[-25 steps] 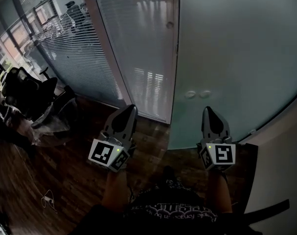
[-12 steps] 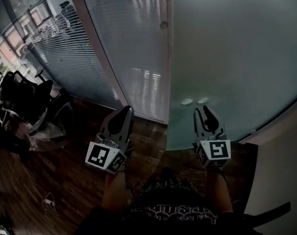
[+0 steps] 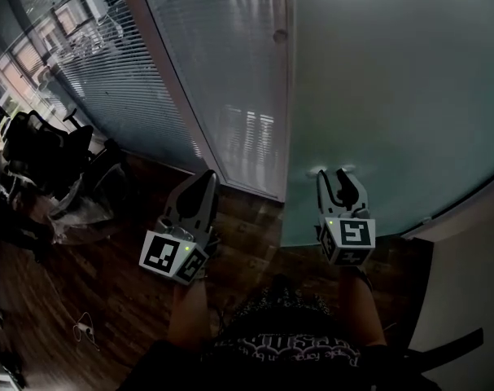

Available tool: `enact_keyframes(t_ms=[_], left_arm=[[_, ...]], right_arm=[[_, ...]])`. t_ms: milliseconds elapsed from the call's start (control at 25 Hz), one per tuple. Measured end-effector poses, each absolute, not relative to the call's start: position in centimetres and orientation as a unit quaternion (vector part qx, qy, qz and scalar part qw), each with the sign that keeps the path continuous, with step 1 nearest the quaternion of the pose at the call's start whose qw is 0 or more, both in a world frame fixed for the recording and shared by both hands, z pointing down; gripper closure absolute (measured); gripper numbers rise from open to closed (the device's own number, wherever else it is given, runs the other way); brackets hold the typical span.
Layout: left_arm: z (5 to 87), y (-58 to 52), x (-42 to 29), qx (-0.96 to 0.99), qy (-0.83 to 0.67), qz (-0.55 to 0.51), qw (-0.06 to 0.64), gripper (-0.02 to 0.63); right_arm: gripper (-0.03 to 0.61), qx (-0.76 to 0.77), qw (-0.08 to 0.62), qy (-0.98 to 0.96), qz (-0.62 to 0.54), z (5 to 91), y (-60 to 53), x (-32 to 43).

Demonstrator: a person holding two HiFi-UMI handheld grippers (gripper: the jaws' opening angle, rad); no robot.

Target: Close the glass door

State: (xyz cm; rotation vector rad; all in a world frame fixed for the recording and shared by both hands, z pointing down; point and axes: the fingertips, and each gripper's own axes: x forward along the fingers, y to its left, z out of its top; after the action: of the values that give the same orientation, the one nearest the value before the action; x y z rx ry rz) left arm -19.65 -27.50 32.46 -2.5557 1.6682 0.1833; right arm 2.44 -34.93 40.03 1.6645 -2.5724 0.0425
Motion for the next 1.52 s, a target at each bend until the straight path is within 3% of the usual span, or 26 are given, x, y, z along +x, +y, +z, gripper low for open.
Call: enact_keyframes(t_ms=[1520], left_arm=[[31.1, -34.3, -21.4, -0.815, 0.573, 0.069, 0.058, 0.612]], right_arm=[[0.465, 0.570, 0.038, -0.821, 0.008, 39.3, -42.7, 2.1]])
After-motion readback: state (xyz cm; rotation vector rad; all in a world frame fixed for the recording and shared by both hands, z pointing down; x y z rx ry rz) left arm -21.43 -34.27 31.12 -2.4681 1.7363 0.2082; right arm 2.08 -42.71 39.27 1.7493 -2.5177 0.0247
